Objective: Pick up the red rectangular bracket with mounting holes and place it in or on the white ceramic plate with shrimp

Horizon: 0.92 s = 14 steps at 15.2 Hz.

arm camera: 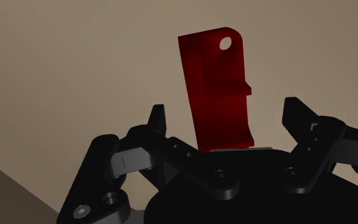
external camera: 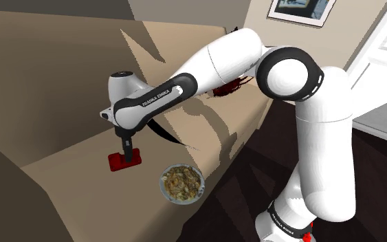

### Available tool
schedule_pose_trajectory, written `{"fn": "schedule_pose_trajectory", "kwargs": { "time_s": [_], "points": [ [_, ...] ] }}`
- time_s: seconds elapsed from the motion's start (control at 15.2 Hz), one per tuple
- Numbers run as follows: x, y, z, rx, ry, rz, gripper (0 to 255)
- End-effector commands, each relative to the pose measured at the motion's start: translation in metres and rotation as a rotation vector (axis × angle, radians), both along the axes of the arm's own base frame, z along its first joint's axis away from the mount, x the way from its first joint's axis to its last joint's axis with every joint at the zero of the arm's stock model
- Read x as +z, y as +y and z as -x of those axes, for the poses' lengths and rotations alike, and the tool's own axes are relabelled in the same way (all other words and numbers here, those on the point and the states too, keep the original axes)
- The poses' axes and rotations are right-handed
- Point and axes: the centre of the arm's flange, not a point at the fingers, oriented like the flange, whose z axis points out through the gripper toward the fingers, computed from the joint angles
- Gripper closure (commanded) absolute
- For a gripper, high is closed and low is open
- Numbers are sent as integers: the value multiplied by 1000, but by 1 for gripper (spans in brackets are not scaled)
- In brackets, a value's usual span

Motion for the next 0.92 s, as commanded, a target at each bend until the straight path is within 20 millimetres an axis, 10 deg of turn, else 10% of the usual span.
{"fn": "schedule_pose_trajectory", "kwargs": {
  "time_s": [0.0, 0.07, 0.13, 0.86],
  "points": [
    [0, 0, 0, 0, 0, 0, 0],
    [0, 0, 0, 0, 0, 0, 0],
    [0, 0, 0, 0, 0, 0, 255],
    [10, 0, 0, 0, 0, 0, 255]
  ]
}}
